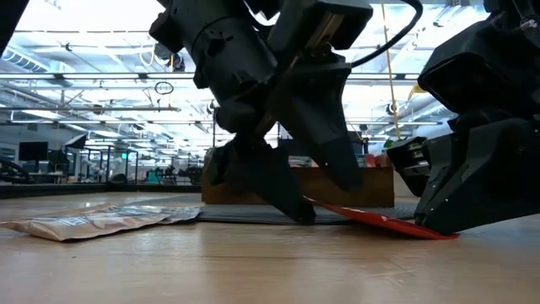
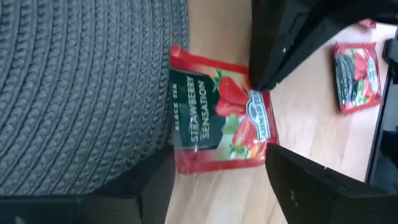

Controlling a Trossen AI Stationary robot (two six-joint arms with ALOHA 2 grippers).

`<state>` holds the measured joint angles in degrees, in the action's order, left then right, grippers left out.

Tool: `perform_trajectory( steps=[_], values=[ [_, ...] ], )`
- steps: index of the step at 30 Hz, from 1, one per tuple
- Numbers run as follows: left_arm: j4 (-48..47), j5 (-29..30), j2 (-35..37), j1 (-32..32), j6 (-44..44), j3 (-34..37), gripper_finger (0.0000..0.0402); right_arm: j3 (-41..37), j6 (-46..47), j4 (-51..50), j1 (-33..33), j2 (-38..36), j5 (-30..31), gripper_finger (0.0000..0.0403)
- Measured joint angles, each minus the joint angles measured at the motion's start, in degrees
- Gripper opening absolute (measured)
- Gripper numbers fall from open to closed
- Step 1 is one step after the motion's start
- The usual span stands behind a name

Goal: Pick & Place Tea
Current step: Put the red tea bag into the right compartment of the wooden organizer

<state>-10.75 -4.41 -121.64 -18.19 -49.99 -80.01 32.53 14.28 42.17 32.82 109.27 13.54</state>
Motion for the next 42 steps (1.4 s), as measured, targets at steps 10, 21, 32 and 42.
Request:
perform_trajectory(
  steps=[10,21,32,42],
  values=[
    [1.36,1.18,-0.07,0.49,2.25,0.09,0.0123,0.03,-0.05,-0.05,0.24,0.02,0.15,0.0000],
    [5.23,1.97,0.49,-1.31,14.41,0.13,0.0005,0.03,-3.67,3.97,0.34,0.09,0.00,0.0000],
    [-0.75,7.66,6.56,-4.56,22.66,0.13,0.0003,-0.11,-10.99,8.33,5.11,-8.31,2.93,0.0043],
    [-3.99,22.60,8.19,-9.32,35.73,0.09,0.0002,-0.04,-7.51,5.92,5.62,-18.35,13.29,0.0154]
  ],
)
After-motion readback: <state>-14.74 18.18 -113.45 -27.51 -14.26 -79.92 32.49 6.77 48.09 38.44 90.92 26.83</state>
